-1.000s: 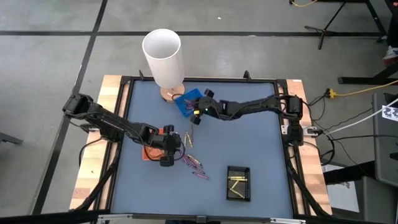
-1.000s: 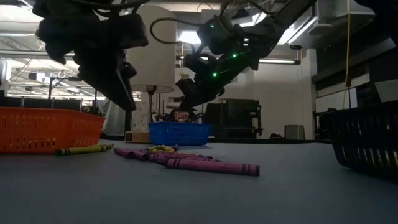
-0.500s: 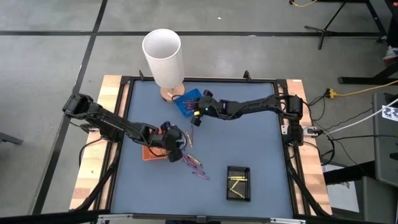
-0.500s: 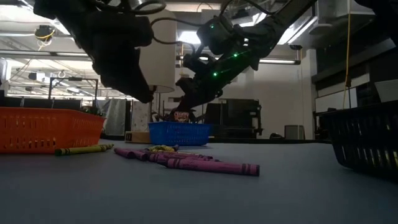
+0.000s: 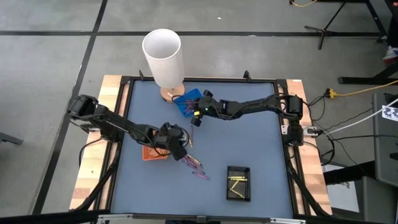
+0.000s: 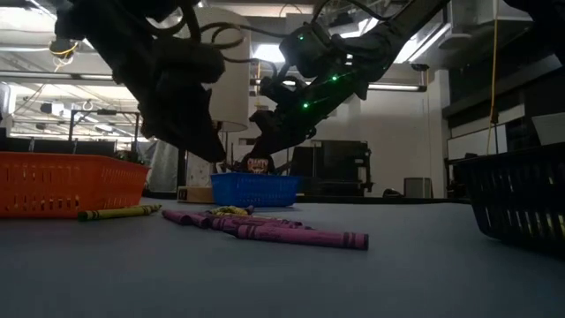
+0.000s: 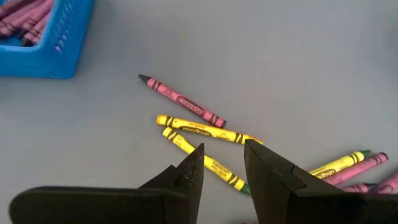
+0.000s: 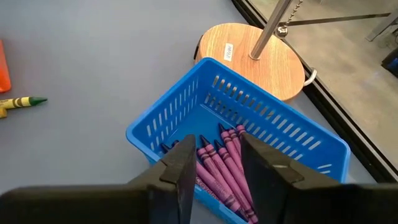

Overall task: Sort crayons
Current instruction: Put the green crayon into the black bin

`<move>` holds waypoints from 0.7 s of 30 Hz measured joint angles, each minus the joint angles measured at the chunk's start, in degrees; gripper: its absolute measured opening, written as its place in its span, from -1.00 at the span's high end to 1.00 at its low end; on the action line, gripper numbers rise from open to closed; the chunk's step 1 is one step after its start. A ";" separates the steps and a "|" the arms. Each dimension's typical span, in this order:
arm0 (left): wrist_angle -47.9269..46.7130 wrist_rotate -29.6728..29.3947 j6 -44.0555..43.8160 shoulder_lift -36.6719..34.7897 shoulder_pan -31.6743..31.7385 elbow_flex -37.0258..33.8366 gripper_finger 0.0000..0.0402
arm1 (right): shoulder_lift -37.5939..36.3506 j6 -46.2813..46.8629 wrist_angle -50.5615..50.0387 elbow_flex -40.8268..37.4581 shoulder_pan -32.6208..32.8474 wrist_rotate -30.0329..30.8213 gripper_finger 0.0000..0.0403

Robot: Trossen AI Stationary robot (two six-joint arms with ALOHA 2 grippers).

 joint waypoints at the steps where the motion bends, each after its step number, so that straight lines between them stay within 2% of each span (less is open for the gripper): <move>1: 0.73 0.00 -0.03 0.51 0.07 0.00 0.51 | 0.00 0.00 -0.01 0.00 0.00 0.02 0.37; 21: 3.91 0.19 -2.77 8.46 1.89 0.00 0.51 | 0.00 0.00 -0.04 0.00 0.00 -0.05 0.37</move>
